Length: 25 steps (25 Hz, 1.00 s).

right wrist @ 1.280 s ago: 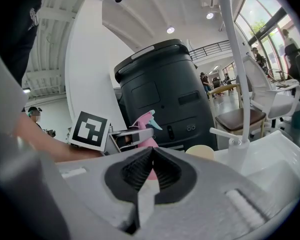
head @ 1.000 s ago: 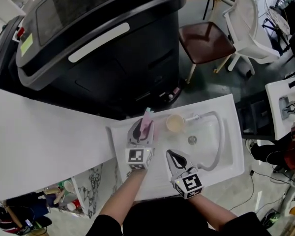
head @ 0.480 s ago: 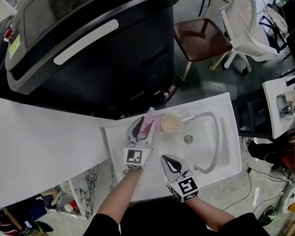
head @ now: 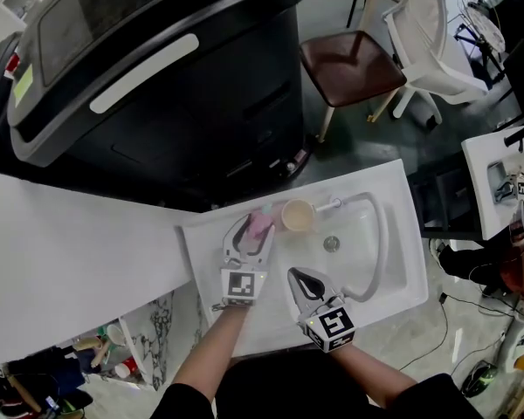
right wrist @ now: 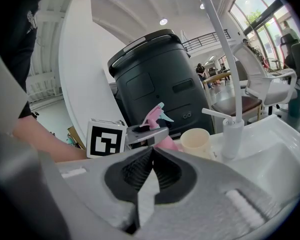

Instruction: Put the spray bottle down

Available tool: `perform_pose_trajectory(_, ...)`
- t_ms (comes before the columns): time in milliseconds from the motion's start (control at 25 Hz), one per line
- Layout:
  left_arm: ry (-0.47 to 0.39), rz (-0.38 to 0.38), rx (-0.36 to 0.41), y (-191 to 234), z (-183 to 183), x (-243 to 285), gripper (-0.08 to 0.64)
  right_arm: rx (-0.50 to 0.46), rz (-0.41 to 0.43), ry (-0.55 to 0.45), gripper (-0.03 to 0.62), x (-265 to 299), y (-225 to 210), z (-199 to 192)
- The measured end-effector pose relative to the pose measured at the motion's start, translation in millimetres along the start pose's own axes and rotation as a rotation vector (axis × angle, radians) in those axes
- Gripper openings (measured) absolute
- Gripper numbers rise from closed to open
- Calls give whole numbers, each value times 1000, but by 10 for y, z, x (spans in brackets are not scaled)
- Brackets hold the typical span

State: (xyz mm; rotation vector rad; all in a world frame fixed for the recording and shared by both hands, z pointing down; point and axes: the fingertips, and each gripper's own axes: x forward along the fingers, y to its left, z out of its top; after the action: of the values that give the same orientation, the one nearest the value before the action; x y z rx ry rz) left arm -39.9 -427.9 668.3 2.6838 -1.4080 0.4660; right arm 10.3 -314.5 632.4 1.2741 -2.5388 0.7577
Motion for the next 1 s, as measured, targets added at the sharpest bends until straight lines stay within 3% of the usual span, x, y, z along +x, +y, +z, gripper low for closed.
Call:
perform_pose_trajectory(120,23,-52,-14,-58,-116,13,270,3,-4,-8,-2,-45,-10,17)
perform_pose_trajectory(240,25,-83,-97,-57,-186,-42,302,5,-6,-10,-2,-96,14,-5)
perform_pose_trajectory(360,29,-58,-166,11,-236,-175,313,14,-7,-9,-2,-164,53,-26)
perform_pose_trajectory(600,34,-25,-218,-28,-208,-647,319,-4,-17,-40,-2,-338,166,13)
perform_pose_trajectory(760,92,-3,-199,-215,-140,-1144,318,-30,-40,-68,-2,-452,319,73)
perform_pose_trajectory(920,72,-28,-237,-484,25,-1697,292,-64,-51,-84,-2,-615,562,128)
perform_pose_trajectory(1000,39,-37,-276,-578,166,-2004,188,-80,-46,-95,-2,-720,760,131)
